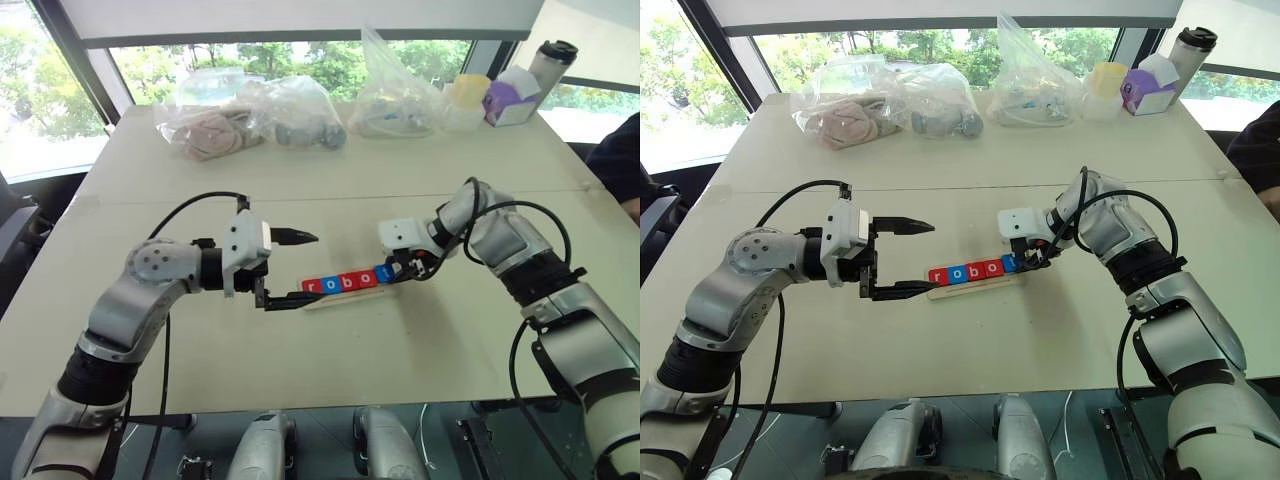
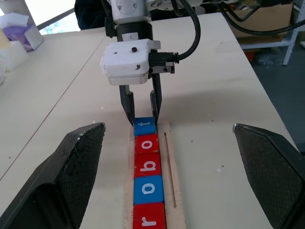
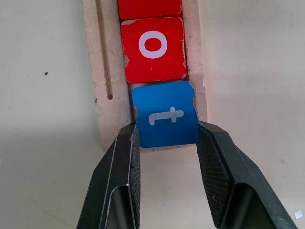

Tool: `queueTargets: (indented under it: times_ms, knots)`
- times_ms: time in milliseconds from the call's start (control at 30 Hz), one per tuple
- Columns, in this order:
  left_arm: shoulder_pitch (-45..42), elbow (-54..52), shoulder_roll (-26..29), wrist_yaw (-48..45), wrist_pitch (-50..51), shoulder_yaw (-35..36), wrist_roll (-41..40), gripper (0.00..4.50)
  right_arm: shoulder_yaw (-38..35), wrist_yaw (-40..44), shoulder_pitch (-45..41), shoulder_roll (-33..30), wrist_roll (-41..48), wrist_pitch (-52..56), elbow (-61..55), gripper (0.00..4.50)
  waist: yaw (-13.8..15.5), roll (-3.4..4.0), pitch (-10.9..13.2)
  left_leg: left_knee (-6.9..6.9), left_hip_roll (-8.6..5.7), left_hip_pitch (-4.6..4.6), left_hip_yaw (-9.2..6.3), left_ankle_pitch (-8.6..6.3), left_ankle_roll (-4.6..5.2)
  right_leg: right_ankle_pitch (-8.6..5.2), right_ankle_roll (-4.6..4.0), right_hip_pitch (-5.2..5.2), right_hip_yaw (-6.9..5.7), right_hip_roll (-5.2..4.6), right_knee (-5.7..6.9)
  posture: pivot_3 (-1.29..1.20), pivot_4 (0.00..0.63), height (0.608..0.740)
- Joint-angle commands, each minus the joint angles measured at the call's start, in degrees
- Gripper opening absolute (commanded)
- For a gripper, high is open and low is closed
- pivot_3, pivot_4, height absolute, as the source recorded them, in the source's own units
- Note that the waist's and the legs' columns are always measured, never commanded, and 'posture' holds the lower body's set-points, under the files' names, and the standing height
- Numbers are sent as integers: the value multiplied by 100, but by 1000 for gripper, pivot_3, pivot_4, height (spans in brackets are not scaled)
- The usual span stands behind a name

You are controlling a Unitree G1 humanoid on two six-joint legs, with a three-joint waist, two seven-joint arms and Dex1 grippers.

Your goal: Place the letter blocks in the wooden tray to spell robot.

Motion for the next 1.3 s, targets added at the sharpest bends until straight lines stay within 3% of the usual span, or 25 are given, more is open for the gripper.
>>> queueTargets:
  times_ms: [33,1300]
  knots:
    - [-34,-158,-17,37,-41,165,-82,4500,-40,80,-169,-32,-43,-36,-53,1110,0,0,0,0,0,0,0,0,0,0,0,0,0,0,0,0,150,740]
    - [-51,-135,-102,65,-72,120,-25,4500,-88,235,-320,18,-41,100,-17,1110,-4,0,0,0,0,0,-1,0,0,0,0,0,0,-1,0,0,150,740]
